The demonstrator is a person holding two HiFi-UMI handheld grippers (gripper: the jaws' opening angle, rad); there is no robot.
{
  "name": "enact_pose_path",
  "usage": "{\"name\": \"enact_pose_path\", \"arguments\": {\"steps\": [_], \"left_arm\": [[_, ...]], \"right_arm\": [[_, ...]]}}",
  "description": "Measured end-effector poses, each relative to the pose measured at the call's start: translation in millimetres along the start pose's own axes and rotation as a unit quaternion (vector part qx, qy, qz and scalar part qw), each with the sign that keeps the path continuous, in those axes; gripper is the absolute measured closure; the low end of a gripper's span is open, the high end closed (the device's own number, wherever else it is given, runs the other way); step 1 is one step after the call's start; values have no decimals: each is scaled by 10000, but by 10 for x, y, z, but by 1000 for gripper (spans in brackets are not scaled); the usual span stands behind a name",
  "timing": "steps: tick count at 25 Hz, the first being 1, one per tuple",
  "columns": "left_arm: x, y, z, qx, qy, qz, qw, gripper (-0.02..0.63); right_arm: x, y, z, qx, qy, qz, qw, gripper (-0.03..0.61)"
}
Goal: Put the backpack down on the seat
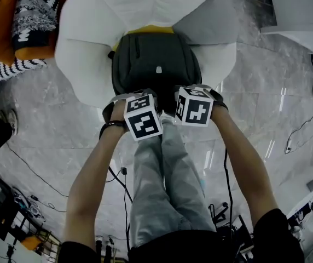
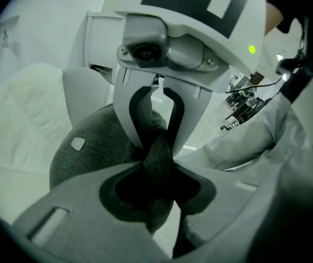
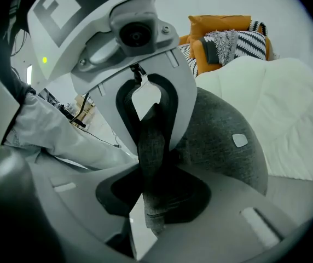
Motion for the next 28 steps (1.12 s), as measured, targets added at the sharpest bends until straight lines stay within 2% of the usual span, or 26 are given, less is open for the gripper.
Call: {"name": "enact_pose_path", "arguments": {"steps": [10,18,28], "left_arm": [[-310,-571,317,-480,444,-28,9979,506],[-599,-1091,529,-693,818,-152,9941,506],[-884,-1612,621,-1023,1291,-195,9861,506]], "right_arm": [[-280,-607,-302,268,-298,-59,9992,482],[-518,-1141,-491,468,-560,-54,9973,482],[-752,-1684,-553,648,-862,-47,9942,483]]}}
Point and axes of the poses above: the fingertips, and each gripper's own axes: y backward along the fingers, z to its right, x out of its top, the point moved 1 cm from there along y, backward along the fingers, and after that the axes turned 1 degree about -x, right-handed, at the moved point
